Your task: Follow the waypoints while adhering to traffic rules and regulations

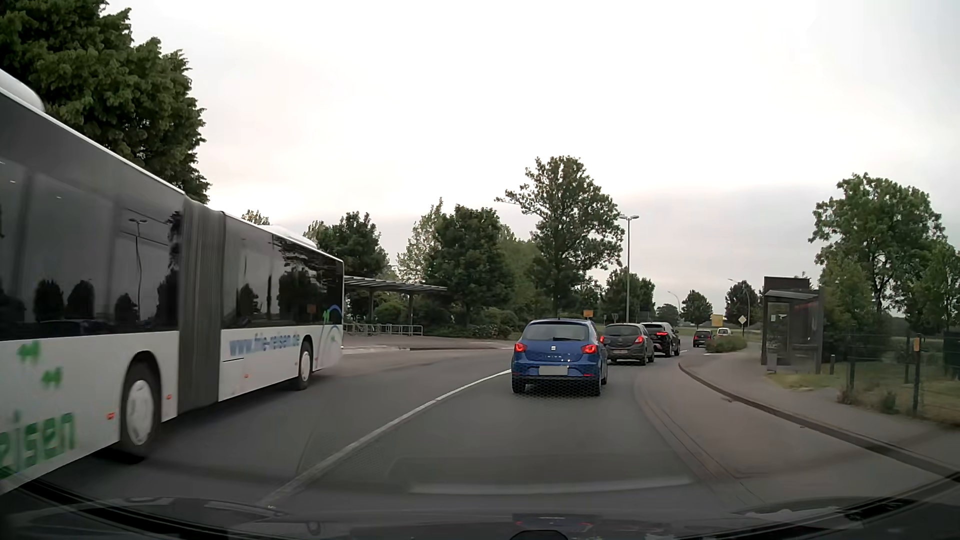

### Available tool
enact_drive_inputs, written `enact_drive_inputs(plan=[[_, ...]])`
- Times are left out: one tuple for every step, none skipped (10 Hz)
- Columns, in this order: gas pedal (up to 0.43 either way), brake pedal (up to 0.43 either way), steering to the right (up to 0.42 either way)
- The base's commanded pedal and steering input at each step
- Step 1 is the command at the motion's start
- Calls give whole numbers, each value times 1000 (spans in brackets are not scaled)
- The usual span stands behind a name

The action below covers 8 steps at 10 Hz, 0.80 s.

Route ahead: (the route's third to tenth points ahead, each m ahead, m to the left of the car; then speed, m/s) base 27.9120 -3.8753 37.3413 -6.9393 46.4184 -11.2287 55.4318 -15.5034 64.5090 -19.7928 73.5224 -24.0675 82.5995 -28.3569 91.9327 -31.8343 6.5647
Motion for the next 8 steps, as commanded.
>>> enact_drive_inputs(plan=[[150,0,52],[150,0,52],[150,0,53],[150,0,54],[150,0,57],[150,0,61],[150,0,62],[150,0,62]])
